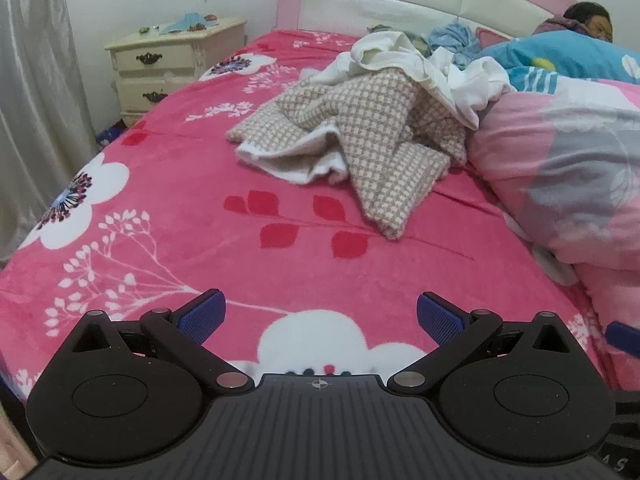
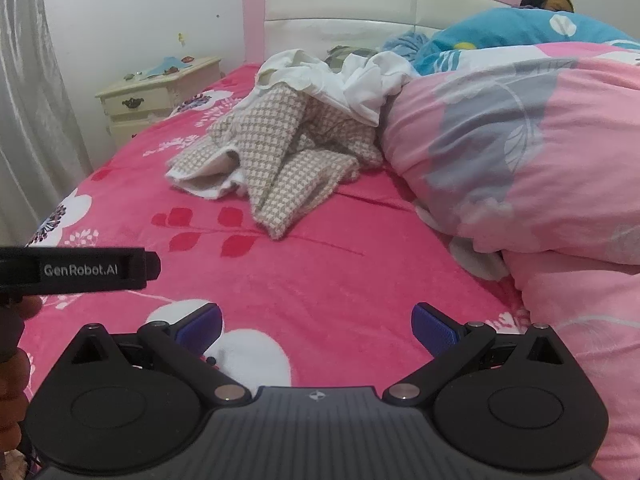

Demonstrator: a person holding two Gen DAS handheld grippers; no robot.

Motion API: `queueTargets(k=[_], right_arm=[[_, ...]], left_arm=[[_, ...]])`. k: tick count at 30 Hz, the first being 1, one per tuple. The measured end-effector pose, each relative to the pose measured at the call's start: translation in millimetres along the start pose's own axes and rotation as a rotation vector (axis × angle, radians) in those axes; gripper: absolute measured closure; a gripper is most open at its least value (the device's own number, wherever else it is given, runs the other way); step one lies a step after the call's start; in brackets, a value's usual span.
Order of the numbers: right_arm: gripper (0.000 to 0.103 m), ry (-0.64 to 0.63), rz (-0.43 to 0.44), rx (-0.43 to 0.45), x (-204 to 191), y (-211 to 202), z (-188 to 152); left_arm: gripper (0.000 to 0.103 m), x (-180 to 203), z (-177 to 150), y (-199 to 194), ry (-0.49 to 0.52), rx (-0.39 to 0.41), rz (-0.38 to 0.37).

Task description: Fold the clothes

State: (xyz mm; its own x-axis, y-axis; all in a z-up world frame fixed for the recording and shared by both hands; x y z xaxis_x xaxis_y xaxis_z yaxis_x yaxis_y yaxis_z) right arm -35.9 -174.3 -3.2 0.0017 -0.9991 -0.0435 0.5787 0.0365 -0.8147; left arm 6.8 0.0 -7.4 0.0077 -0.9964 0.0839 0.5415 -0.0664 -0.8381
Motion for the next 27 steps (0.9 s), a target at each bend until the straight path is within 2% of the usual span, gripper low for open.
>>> queueTargets(k=[4,6,27], right_arm=[[0.0,-0.008,-0.004,-0.001,-2,1,2],[0.0,-0.012,-0.007,-0.001,-3,1,2],[0.0,-0.024,-0.021,-0.019,-15,9,3]], left_arm=[[0.0,-5,0,0,0.002,0.019,0.007],[0.0,-4,-1,0,0.016,0.03,0.042],[0.0,-15,-3,13,0.004,-0.026,0.066]])
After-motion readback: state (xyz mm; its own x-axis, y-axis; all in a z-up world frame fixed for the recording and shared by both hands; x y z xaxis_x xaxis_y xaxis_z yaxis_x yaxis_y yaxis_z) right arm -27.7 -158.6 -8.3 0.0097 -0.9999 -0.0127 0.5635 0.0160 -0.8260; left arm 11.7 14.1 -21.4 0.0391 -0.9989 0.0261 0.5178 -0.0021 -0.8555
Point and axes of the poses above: each gripper's, at about its wrist camera, not at the fingertips, and y roughly the way its jaws point, x to its right, z to its top, the point moved 1 cm from there along y, roughly the way its jaws point, and after that the axes turned 10 degrees about -x, right-handed, at the moved point
